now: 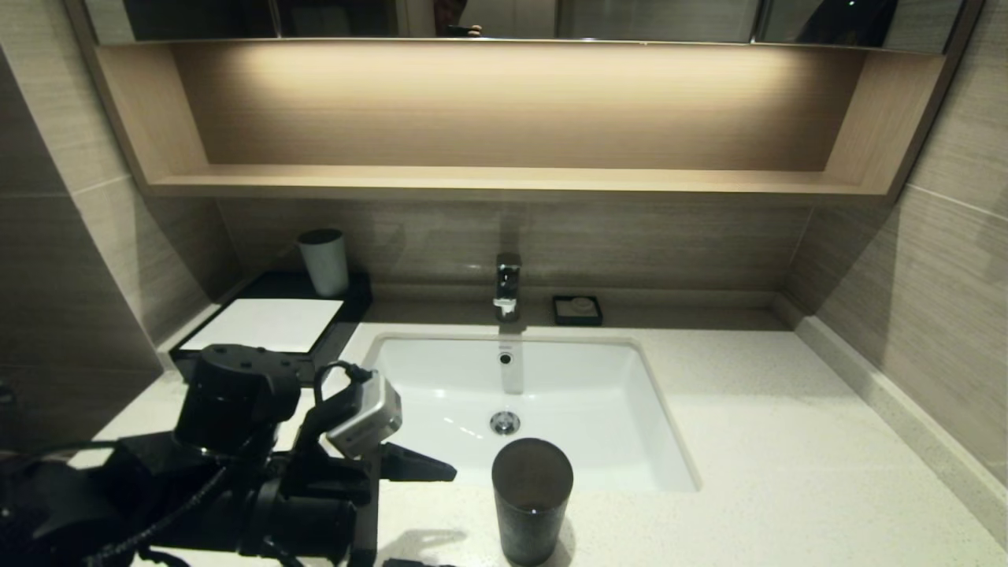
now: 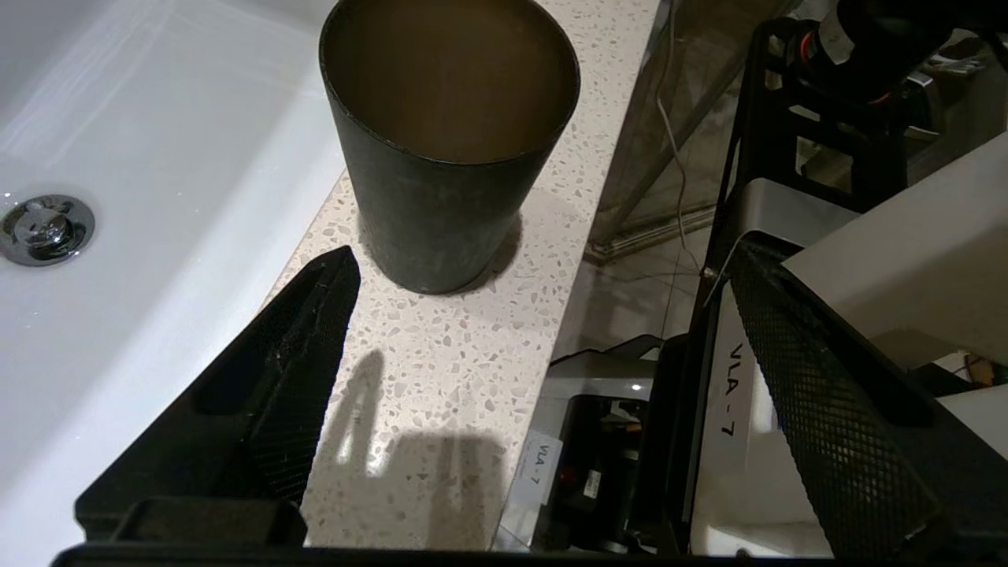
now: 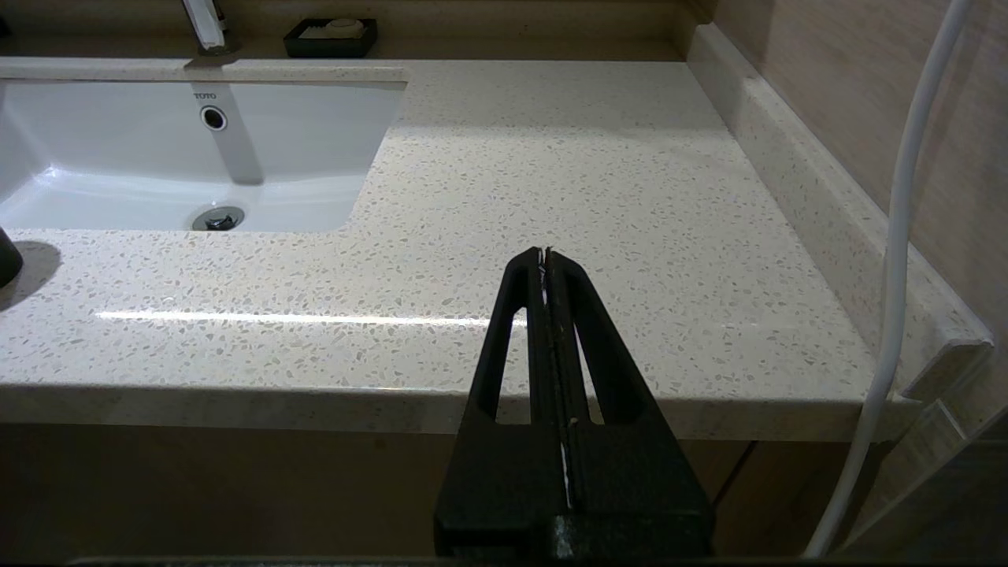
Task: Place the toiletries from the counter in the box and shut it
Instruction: Pick up the cup
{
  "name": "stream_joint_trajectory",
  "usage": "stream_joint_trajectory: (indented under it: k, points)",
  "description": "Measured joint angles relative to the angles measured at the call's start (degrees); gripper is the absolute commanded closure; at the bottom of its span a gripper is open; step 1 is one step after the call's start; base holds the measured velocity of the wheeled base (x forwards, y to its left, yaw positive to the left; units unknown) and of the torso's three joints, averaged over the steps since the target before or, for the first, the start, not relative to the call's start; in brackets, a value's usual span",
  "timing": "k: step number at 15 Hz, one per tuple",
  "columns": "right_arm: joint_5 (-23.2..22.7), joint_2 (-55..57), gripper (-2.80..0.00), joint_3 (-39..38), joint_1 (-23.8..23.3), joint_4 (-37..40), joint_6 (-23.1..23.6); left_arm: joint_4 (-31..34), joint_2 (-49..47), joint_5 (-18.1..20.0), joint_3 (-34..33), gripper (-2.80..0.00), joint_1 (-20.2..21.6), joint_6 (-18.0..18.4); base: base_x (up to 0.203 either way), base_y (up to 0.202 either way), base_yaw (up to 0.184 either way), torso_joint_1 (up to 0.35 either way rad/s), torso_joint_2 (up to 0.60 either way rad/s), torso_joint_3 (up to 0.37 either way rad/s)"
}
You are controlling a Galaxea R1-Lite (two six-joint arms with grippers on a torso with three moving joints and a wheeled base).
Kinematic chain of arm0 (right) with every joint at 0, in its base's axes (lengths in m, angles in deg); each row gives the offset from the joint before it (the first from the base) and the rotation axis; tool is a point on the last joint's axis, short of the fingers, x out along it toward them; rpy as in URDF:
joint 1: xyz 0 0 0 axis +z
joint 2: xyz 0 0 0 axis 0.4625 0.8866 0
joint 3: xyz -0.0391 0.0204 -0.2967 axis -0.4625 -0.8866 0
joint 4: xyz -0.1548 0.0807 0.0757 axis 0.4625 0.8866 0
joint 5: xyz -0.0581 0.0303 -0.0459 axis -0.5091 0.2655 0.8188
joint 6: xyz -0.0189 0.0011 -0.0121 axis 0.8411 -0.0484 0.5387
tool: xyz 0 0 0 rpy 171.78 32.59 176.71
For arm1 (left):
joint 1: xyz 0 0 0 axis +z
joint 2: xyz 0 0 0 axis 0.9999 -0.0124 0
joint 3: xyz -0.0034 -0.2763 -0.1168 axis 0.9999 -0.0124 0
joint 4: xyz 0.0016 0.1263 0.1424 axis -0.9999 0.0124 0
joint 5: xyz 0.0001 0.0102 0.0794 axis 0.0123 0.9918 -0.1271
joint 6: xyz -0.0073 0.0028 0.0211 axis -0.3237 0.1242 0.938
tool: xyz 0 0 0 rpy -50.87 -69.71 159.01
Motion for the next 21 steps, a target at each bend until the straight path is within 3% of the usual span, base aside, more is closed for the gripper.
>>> stream_joint_trajectory:
  k: [4, 11, 14, 21]
  points:
    - [0.0, 0.0, 0.00, 0.0, 0.0, 0.0, 0.0, -1.4, -3.3, -3.3, 1.5, -2.80, -3.1, 0.2, 0.000, 0.000, 0.000, 0.000, 0.00, 0.000]
    - [0.0, 0.0, 0.00, 0.0, 0.0, 0.0, 0.0, -1.4, -6.1, -3.2, 2.1, -2.80, -4.1, 1.4, 0.000, 0.000, 0.000, 0.000, 0.00, 0.000]
    - [0.0, 0.0, 0.00, 0.0, 0.0, 0.0, 0.0, -1.5, -7.0, -3.0, 1.7, -2.80, -4.1, 4.4, 0.000, 0.000, 0.000, 0.000, 0.00, 0.000]
    - [0.0, 0.0, 0.00, 0.0, 0.0, 0.0, 0.0, -1.4, -7.7, -2.9, 1.5, -2.80, -4.1, 7.3, 0.000, 0.000, 0.000, 0.000, 0.00, 0.000]
